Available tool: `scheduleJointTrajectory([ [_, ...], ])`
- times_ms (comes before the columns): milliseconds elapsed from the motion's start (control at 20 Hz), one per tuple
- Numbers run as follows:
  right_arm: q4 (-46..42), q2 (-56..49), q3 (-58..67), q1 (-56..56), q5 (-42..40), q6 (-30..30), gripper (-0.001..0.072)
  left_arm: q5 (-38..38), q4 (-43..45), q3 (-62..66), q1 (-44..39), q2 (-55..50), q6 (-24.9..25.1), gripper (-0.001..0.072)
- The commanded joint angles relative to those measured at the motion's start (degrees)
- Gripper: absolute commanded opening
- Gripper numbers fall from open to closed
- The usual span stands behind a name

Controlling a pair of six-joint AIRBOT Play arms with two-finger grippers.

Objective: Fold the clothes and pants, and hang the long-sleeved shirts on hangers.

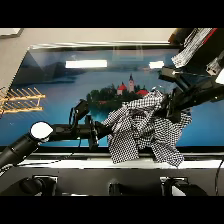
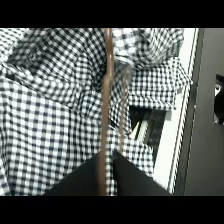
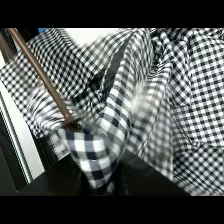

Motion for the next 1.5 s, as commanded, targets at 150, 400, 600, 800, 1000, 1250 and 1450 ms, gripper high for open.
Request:
scheduleJointTrajectory([
  [150,-1.2,3.4,0.0,0.0,-0.4,-0.5,0.0023,6.2,0.6,0.0,0.5,0.1,-9.1,0.0561],
  [400,-4.6,7.4,0.0,0.0,-1.3,0.0,0.0022,11.6,0.6,0.0,7.4,0.2,-25.3,0.0619],
  [600,-5.9,10.8,0.0,0.0,-8.9,8.1,0.0023,11.4,0.7,-1.5,15.6,0.0,-42.6,0.0619],
  [800,-5.9,13.1,0.0,0.0,-11.8,13.3,0.0023,12.0,0.5,-3.0,14.1,-2.0,-44.1,0.0619],
  [1000,-5.9,13.6,0.0,0.0,-10.7,17.4,0.0023,22.3,0.5,-1.8,2.5,-6.8,-44.1,0.0618],
  [1250,-6.0,13.6,0.0,0.0,-10.1,18.3,0.0023,32.7,0.5,6.0,-9.5,-14.3,-44.1,0.0618],
  [1450,-6.6,13.6,0.0,0.0,-10.1,18.3,0.0023,32.3,0.5,12.4,-13.1,-20.0,-44.1,0.0617],
])
